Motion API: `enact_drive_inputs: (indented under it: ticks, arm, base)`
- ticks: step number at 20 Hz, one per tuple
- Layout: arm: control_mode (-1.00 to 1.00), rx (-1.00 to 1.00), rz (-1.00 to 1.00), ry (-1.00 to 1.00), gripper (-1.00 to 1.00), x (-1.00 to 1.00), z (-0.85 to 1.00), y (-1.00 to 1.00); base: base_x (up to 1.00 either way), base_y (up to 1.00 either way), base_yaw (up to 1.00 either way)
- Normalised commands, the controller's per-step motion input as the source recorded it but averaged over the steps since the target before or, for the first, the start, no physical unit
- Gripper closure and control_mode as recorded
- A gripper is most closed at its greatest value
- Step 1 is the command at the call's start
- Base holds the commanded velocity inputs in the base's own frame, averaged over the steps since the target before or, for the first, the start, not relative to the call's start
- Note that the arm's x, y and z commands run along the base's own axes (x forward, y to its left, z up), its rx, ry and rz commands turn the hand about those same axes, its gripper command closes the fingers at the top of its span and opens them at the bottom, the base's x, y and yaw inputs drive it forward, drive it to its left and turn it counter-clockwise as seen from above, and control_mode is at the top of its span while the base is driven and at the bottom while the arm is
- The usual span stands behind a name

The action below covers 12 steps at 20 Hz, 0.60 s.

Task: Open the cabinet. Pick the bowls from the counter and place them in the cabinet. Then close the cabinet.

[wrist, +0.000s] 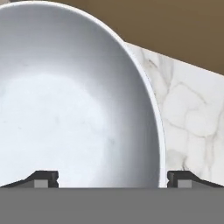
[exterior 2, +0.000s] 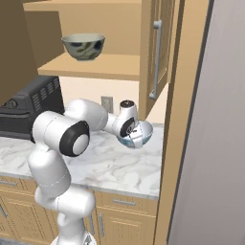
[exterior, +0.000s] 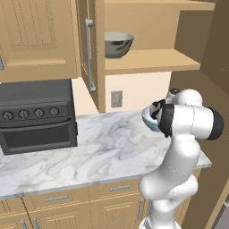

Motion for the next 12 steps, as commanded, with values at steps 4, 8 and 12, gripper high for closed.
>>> enact_drive_inputs:
  ticks: [4, 8, 12]
  arm:
    - [-1.0, 0.0, 0.0, -0.01, -1.0, -0.07, -0.39, -0.18]
    - [-1.0, 0.0, 0.0, 0.0, 1.0, 0.0, -0.26, 0.0]
    - [-1.0, 0.0, 0.0, 0.0, 1.0, 0.0, 0.0, 0.0]
  base:
    - [0.0, 0.0, 0.0]
    - [0.0, 0.0, 0.0]
    - [0.0, 0.0, 0.0]
